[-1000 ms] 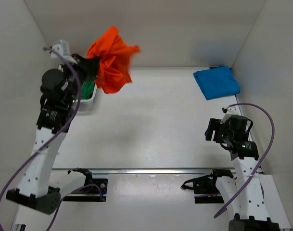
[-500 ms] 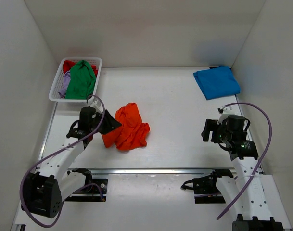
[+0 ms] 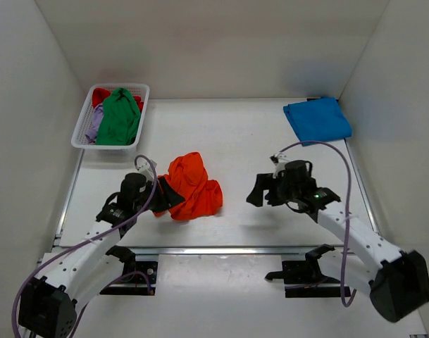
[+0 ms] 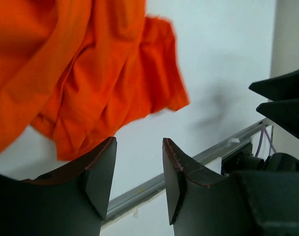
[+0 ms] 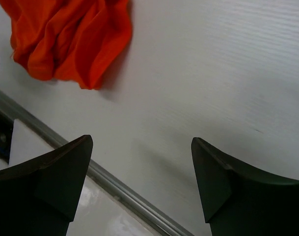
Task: Fold and stack the t-shirts
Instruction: Move the tshirt to the center of the board, then flatten out the tshirt
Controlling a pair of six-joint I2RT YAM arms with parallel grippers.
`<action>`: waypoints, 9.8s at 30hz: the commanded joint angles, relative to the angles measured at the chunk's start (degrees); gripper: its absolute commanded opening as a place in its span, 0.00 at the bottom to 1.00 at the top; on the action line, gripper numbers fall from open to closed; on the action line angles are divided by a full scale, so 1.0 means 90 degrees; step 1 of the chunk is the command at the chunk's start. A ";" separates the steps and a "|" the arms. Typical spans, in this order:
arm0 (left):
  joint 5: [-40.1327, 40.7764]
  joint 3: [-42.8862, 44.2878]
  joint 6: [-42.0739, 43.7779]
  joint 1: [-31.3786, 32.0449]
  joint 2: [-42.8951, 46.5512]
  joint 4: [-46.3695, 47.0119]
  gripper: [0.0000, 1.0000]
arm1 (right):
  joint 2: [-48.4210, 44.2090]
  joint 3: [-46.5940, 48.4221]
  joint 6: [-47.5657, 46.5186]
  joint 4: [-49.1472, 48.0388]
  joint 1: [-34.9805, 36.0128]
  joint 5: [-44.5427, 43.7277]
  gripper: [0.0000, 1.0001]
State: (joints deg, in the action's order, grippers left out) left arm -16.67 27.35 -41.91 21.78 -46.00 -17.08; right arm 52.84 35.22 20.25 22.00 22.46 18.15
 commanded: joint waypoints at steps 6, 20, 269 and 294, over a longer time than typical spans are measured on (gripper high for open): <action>0.0650 -0.0646 -0.0470 0.0890 -0.0123 -0.0114 0.57 | 0.1979 0.0549 0.0992 -0.2180 0.1478 0.0024 0.86; 0.1412 -0.0676 -0.0724 0.1144 -0.1480 0.0920 0.65 | 0.4118 0.1271 0.1246 -0.2601 0.2104 -0.0426 0.88; 0.0572 0.7887 0.2478 -0.1307 -0.4044 -0.0827 0.00 | 0.1480 0.4465 -0.0053 -0.1583 -0.2281 -0.0553 0.00; 0.0621 0.4201 0.2430 -0.0839 -0.3338 -0.1676 0.51 | 0.2822 0.2858 -0.0580 -0.0256 -0.1549 -0.0661 0.51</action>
State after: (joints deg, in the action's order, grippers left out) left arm -13.37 74.17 -22.00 12.73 -77.80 -31.07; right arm 79.44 67.33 14.04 20.36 5.43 9.28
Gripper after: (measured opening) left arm 0.512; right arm 0.531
